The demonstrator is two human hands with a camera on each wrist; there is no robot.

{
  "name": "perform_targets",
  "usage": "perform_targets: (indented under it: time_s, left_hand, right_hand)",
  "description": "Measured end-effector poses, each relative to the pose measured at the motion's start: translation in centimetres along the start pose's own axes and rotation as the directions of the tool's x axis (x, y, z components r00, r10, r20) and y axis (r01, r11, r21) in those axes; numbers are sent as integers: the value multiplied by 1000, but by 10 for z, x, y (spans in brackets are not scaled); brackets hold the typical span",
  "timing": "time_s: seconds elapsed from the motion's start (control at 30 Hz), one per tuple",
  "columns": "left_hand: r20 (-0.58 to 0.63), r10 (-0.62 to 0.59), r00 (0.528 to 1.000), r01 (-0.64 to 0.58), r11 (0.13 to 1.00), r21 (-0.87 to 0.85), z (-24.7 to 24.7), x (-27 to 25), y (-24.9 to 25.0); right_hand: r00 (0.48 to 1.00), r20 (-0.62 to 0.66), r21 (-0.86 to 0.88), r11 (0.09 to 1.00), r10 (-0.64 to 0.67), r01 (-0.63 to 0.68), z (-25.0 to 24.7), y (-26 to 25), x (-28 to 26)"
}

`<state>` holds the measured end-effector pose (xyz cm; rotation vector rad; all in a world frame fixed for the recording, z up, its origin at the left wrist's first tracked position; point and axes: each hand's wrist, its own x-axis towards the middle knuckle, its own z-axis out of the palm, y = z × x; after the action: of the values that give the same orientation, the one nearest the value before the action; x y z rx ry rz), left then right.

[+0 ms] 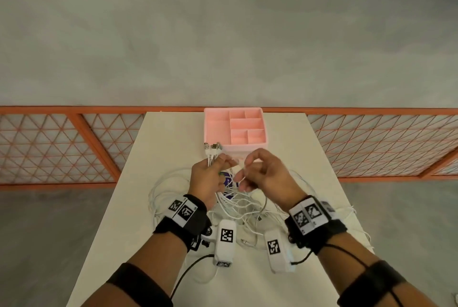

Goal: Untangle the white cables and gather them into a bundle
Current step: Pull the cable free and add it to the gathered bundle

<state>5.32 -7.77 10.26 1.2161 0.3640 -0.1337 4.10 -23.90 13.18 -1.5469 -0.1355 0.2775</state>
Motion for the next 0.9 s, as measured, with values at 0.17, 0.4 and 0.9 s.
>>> perform_targets:
  time_s: [0.17, 0.4, 0.9]
  left_hand:
    - [-42, -19, 999, 17, 999, -45, 3, -2, 4]
    - [32, 55, 998, -60, 979, 195, 7, -15, -3]
    - [54, -27, 998, 11, 964, 267, -28, -23, -24]
  right_hand:
    - [973, -47, -96, 968, 228, -231, 12, 41, -5]
    - [974, -106, -167, 962, 200, -216, 11, 24, 13]
    - [944, -280, 693, 717, 174, 74, -33, -51, 41]
